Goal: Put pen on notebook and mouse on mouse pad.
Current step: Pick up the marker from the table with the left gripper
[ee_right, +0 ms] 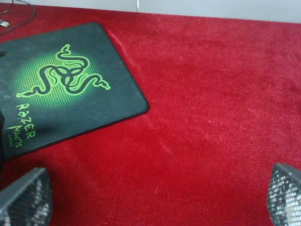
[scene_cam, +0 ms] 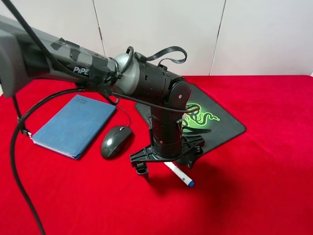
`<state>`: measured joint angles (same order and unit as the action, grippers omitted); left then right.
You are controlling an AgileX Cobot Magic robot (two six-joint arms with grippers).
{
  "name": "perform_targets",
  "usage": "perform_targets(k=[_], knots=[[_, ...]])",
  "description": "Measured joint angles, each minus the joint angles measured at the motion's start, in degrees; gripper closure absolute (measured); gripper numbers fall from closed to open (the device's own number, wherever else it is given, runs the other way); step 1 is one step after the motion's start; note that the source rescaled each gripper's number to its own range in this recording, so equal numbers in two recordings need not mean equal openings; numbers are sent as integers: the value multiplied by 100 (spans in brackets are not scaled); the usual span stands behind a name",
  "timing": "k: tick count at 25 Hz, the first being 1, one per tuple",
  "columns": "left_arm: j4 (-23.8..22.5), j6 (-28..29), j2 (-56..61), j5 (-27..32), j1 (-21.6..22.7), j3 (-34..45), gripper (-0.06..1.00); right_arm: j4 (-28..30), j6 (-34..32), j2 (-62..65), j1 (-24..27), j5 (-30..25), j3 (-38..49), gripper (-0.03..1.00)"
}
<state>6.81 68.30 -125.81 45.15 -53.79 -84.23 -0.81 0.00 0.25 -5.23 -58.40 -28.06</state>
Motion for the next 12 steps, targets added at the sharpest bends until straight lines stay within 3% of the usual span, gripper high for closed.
perform_targets(k=[8, 12], knots=[[70, 144, -117, -123, -5, 35, -4, 81, -77, 0, 0, 0, 0, -3], [76, 151, -117, -118, -5, 35, 3, 81, -78, 0, 0, 0, 0, -3]])
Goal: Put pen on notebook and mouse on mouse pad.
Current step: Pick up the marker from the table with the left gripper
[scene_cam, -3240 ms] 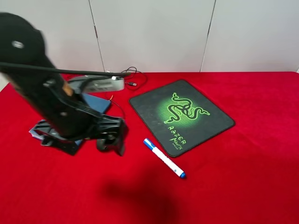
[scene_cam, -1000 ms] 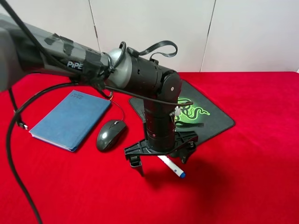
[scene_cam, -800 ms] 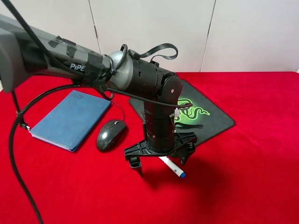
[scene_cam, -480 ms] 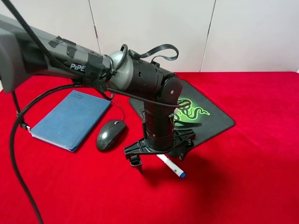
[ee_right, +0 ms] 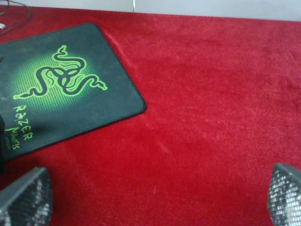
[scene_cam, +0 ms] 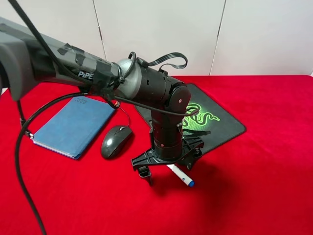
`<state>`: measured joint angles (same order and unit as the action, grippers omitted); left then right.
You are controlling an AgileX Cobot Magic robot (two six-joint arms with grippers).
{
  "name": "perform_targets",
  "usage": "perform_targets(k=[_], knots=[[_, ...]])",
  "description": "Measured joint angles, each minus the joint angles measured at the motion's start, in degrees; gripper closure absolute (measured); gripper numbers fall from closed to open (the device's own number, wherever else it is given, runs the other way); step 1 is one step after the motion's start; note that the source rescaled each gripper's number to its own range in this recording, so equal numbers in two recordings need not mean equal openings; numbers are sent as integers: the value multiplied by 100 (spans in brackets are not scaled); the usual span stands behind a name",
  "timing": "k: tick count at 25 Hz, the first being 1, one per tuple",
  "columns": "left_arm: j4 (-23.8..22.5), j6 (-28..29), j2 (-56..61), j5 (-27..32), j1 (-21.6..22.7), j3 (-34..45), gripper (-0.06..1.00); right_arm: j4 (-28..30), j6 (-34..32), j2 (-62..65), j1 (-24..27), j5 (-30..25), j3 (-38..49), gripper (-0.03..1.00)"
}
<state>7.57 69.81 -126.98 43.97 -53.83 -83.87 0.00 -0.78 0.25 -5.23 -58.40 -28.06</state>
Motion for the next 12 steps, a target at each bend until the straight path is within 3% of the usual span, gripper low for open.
perform_targets(k=[6, 12], knots=[[-16, 0, 0, 22, 0, 0, 29, 0, 0, 0, 0, 0, 0, -3], [-16, 0, 0, 22, 0, 0, 37, 0, 0, 0, 0, 0, 0, -3]])
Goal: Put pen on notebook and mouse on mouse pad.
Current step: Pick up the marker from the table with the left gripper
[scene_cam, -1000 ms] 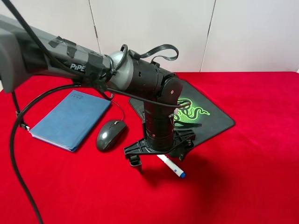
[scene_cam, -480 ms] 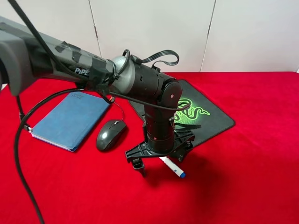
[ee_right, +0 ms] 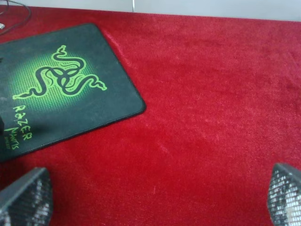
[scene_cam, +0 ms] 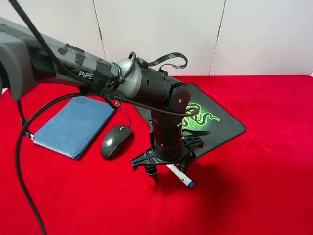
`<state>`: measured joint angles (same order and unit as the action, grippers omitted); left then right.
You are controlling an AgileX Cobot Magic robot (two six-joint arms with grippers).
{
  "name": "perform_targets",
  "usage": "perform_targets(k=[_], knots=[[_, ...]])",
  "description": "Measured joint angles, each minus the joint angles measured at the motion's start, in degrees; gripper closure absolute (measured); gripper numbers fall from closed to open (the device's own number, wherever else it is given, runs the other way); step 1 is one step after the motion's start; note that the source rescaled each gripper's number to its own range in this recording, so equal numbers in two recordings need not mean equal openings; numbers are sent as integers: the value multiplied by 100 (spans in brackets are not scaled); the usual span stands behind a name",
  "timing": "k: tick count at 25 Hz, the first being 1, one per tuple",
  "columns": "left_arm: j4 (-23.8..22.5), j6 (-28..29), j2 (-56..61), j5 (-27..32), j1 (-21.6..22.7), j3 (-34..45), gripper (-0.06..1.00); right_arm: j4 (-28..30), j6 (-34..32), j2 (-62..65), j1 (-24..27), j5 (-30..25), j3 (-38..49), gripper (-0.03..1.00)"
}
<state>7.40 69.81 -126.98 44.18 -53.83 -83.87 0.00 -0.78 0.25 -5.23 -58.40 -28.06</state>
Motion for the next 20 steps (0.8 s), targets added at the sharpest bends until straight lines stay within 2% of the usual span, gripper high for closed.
perform_targets(k=[3, 7, 18, 20], knots=[[0, 0, 0, 0, 0, 0, 42, 0, 0, 0, 0, 0, 0, -3], [0, 0, 0, 0, 0, 0, 59, 0, 0, 0, 0, 0, 0, -3], [6, 0, 0, 47, 0, 0, 94, 0, 0, 0, 0, 0, 0, -3], [6, 0, 0, 90, 0, 0, 94, 0, 0, 0, 0, 0, 0, -3]])
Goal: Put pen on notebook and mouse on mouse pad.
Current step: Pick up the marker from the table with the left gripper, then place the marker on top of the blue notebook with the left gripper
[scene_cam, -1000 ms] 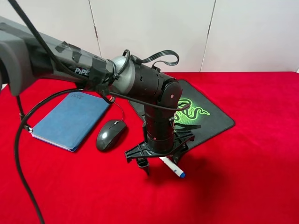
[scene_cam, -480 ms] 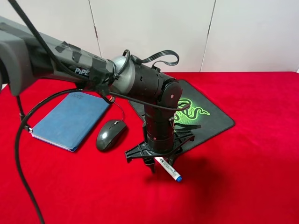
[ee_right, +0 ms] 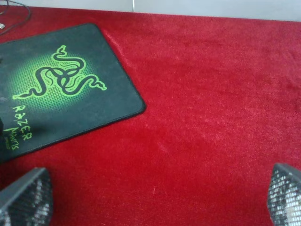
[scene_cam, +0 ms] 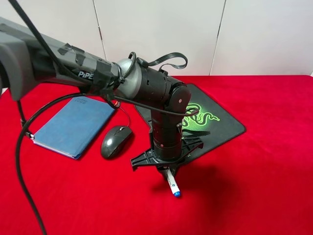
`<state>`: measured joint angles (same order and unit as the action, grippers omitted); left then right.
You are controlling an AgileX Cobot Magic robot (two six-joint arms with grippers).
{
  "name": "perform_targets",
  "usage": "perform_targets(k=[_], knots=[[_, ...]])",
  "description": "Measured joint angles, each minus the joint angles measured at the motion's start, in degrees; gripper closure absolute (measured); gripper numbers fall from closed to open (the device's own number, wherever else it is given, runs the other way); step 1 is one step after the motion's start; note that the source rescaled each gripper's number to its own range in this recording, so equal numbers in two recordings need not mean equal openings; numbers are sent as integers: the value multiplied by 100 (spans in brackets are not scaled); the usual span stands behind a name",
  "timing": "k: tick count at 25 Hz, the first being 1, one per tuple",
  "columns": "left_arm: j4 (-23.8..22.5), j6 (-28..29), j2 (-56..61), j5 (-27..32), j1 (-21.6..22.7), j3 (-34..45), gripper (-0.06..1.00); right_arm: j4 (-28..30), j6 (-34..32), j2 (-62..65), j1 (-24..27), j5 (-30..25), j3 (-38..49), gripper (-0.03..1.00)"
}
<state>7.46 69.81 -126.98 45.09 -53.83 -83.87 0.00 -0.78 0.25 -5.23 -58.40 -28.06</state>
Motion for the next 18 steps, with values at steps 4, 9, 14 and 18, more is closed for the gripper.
perform_targets(k=[4, 9, 14, 18], knots=[[0, 0, 0, 76, 0, 0, 94, 0, -5, 0, 0, 0, 0, -3], [-18, 0, 7, 232, 0, 0, 94, 0, -5, 0, 0, 0, 0, -3], [-192, -56, 193, 424, 0, 0, 94, 0, -5, 0, 0, 0, 0, -3], [-367, -90, 453, 596, 0, 0, 94, 0, -5, 0, 0, 0, 0, -3]])
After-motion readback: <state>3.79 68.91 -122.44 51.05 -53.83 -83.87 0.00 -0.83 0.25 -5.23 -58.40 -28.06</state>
